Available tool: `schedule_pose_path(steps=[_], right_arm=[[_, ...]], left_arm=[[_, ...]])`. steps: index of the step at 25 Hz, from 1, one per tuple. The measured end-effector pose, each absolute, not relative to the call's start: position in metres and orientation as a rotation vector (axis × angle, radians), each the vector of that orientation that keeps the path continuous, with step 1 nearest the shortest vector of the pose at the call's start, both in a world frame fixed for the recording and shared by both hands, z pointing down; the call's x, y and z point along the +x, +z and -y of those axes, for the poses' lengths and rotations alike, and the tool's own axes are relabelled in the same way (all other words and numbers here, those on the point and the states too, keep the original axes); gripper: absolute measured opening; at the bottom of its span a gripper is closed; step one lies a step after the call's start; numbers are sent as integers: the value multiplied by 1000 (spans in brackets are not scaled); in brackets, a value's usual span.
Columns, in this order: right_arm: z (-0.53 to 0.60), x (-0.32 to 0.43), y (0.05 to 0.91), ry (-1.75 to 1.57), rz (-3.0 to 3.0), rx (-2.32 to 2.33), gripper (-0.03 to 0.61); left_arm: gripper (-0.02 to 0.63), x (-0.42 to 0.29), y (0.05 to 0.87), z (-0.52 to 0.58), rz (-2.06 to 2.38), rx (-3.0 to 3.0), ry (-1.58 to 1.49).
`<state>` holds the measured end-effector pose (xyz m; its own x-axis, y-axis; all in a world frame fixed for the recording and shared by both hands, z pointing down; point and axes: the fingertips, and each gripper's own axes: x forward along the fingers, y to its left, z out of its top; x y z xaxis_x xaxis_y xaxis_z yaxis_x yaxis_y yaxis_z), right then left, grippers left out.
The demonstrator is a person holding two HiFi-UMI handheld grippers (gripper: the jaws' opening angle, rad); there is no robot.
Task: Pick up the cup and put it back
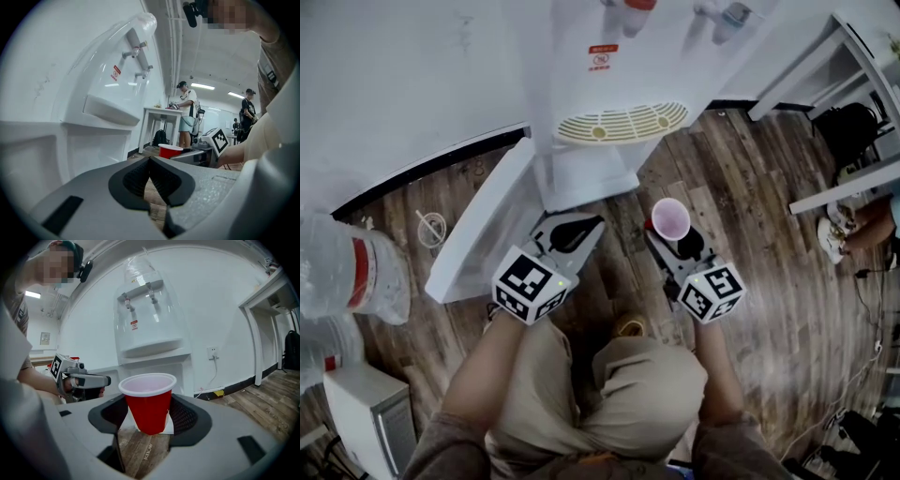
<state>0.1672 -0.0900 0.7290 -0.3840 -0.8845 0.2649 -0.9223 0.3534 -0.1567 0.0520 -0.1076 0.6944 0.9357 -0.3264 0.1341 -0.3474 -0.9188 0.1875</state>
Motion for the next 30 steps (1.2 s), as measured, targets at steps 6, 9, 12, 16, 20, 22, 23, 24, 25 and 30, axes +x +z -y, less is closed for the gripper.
schedule_pose_path(steps=[6, 9, 12, 16, 20, 22, 23, 24, 25, 30], right_arm=[[119, 156, 742, 432, 2479, 1628, 278], [134, 147, 751, 428, 2483, 1598, 278], [150, 138, 763, 436, 2491, 1576, 278], [177, 128, 780, 428, 2484, 1545, 279], [205, 121, 800, 405, 2465, 1510, 279], [220, 118, 808, 387, 2458, 1500, 279], [228, 116, 813, 382, 2456, 1497, 279], [235, 113, 817, 382, 2457, 1494, 279], [242, 110, 823, 383, 2457, 1492, 279], [274, 107, 850, 380, 2425, 1500, 281]], left_arm=[[3, 36, 688, 109, 523, 2882, 128], [3, 27, 684, 114, 544, 2862, 103], [3, 20, 682, 116, 552, 2864, 93], [3, 9, 680, 115, 559, 2865, 108], [3, 0, 676, 112, 569, 2841, 112], [3, 0, 676, 110, 563, 2849, 114], [3, 0, 676, 110, 561, 2856, 117], [3, -1, 676, 109, 560, 2861, 120], [3, -2, 676, 108, 560, 2861, 120], [3, -10, 672, 110, 565, 2818, 111]])
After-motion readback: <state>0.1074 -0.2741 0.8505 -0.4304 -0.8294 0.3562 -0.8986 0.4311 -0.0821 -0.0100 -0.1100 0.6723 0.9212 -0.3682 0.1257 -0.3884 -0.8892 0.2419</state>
